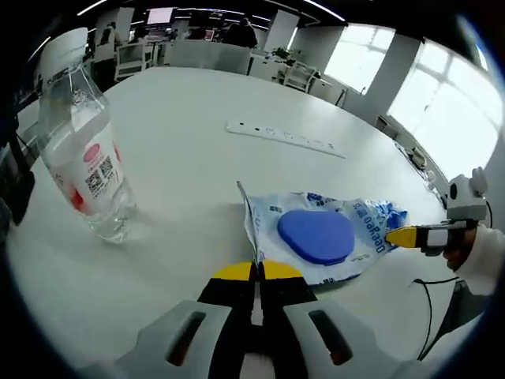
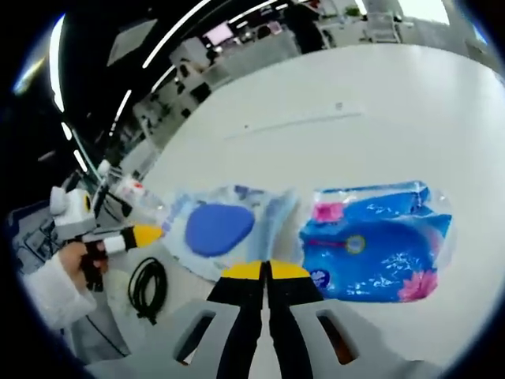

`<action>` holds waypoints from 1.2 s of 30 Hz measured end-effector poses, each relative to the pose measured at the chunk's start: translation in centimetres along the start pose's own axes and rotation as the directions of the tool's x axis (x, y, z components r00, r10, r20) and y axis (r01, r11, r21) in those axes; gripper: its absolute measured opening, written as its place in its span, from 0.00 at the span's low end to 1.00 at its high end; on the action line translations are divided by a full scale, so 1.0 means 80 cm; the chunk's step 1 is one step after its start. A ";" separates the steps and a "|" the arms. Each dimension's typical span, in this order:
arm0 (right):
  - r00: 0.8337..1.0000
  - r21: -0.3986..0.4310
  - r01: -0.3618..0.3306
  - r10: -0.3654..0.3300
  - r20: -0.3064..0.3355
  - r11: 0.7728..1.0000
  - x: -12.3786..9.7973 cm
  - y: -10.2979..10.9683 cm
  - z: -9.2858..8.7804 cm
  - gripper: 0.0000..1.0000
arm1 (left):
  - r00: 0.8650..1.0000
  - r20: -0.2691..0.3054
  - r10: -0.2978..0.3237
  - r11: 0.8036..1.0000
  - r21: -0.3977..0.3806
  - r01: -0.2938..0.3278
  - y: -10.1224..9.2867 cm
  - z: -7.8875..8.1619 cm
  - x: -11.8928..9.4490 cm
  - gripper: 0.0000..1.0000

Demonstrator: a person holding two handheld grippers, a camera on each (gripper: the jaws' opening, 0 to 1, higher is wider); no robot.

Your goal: Arrange the tabletop items into an orderly group along one side of the table until the central work area is clear of visible clutter.

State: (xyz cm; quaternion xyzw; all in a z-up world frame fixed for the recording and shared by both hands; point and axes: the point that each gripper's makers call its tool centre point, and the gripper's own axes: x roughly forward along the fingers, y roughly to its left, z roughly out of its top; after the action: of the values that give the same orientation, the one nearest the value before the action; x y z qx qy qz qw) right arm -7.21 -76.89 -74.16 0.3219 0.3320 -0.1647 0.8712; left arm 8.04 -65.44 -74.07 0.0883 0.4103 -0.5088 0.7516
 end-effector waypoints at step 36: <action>0.984 -0.200 -0.079 0.109 0.142 0.977 -0.112 0.037 -0.016 0.53 | 0.990 0.123 0.074 0.997 0.017 -0.077 -0.008 -0.018 -0.106 0.49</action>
State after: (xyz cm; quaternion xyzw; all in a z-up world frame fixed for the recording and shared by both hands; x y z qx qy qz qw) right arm -12.81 -73.18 -67.41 0.2378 0.2632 -0.1142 0.9280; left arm 5.52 -59.10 -68.80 0.0805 0.3543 -0.4889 0.7931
